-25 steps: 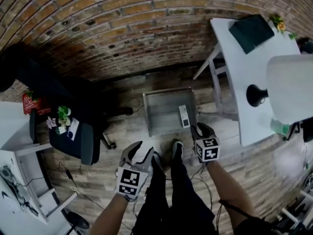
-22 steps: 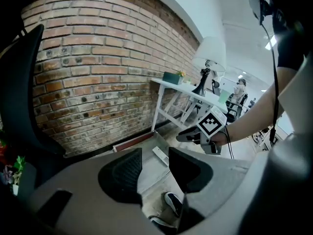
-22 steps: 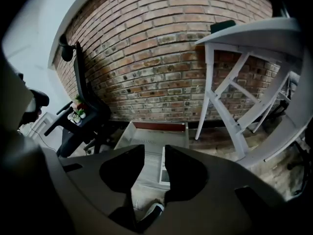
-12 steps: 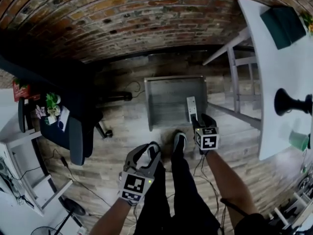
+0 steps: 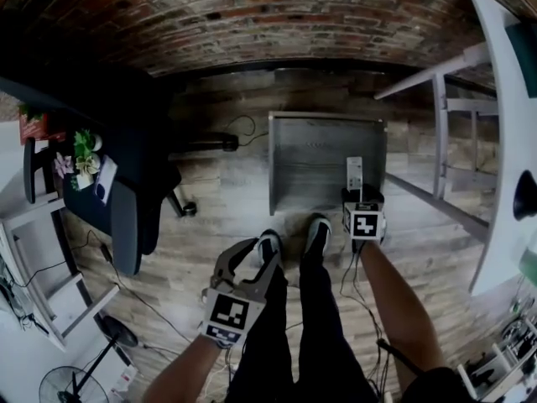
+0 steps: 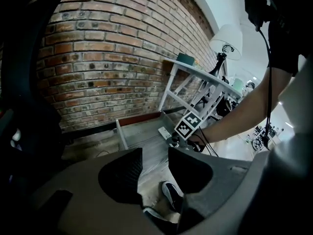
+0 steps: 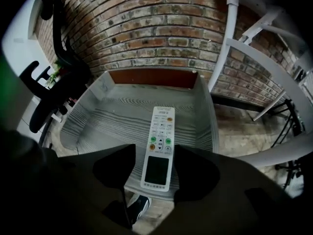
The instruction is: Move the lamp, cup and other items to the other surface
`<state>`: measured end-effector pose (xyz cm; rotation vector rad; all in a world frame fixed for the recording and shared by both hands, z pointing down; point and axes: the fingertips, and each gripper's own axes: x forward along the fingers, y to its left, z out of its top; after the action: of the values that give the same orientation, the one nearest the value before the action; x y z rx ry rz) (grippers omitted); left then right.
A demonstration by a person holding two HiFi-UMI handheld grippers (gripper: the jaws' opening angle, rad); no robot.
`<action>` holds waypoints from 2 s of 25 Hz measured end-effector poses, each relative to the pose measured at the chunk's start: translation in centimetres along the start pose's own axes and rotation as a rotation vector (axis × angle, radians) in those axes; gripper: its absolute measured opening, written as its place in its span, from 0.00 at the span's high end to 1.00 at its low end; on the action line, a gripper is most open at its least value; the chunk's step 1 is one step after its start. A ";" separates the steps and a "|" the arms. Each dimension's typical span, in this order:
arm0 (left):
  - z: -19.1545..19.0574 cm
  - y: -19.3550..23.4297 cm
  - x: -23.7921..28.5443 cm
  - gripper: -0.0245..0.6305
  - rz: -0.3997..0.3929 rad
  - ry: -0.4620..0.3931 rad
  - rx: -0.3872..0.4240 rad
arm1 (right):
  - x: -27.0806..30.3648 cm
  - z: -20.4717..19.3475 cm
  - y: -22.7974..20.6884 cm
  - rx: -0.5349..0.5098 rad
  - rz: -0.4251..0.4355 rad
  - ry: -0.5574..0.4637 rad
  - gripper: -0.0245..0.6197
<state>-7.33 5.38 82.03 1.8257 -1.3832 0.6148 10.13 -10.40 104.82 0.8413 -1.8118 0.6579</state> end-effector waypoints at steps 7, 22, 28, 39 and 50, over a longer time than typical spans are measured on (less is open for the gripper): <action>-1.7 0.1 1.4 0.71 -0.014 0.024 -0.008 | 2.9 0.1 -0.1 0.018 -0.052 0.027 0.57; 6.0 -3.0 -2.9 0.72 -0.017 -0.060 0.054 | -7.2 2.1 3.4 0.019 0.121 0.003 0.64; 9.9 -5.2 -8.1 0.72 -0.026 -0.119 0.071 | -17.2 5.1 6.6 -0.009 0.167 -0.073 0.64; 14.3 -5.6 -20.2 0.72 0.008 -0.233 0.053 | -33.8 6.8 6.7 0.081 0.136 -0.177 0.64; 16.1 -6.1 -26.9 0.73 -0.043 -0.315 0.094 | -47.4 6.1 1.5 0.155 -0.015 -0.293 0.64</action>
<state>-10.61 9.26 50.52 2.0898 -1.5334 0.3861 18.25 -2.18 58.40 1.1002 -2.0321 0.7008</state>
